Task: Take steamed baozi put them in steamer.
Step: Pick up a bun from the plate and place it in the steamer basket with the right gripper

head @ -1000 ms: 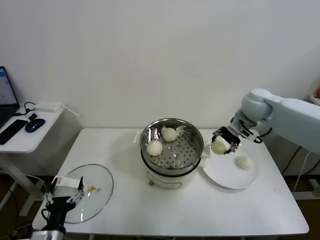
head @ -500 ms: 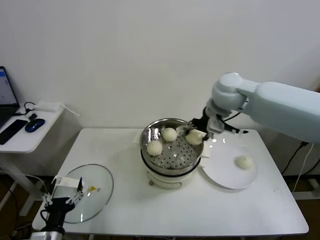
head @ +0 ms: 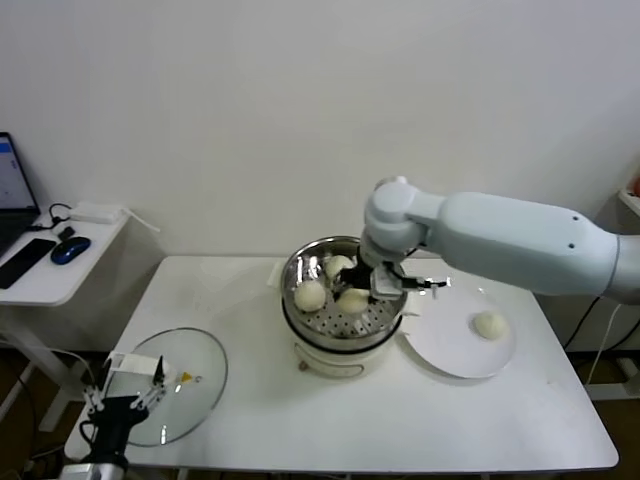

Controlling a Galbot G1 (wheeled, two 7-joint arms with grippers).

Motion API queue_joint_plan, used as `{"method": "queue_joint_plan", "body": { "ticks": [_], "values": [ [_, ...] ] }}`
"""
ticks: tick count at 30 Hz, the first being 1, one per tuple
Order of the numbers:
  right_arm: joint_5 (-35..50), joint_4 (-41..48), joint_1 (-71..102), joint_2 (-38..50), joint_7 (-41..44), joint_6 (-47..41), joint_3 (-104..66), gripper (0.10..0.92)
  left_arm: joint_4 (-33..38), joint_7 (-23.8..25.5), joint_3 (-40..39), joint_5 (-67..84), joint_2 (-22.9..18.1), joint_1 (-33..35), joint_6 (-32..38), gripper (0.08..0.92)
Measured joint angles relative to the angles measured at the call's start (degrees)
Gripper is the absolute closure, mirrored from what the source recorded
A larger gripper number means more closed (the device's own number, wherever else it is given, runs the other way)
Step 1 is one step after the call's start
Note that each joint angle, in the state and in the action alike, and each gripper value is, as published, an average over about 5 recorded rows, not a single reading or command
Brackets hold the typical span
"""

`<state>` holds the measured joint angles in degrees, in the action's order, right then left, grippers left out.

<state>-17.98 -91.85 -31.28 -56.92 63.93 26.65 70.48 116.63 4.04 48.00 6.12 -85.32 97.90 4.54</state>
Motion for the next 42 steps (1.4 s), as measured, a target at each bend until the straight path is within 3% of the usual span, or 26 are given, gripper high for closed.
{"method": "queue_joint_plan", "body": {
  "ticks": [26, 34, 42],
  "values": [
    [-4.0, 2.47, 5.71, -4.13, -0.34, 2.14, 0.14, 0.325, -0.85, 0.01, -0.21, -0.15, 0.11, -0.55, -0.14, 0.177],
    [-4.28, 3.23, 6.27, -4.46, -0.68, 2.74, -0.13, 0.218, -0.92, 0.01, -0.22, -0.15, 0.1, -0.58, -0.1, 0.177],
    [-3.46, 4.05, 6.09, -4.29, -0.46, 3.71, -0.9, 0.203, -1.06, 0.0, -0.2, -0.15, 0.1, -0.54, 0.01, 0.177]
  ]
}}
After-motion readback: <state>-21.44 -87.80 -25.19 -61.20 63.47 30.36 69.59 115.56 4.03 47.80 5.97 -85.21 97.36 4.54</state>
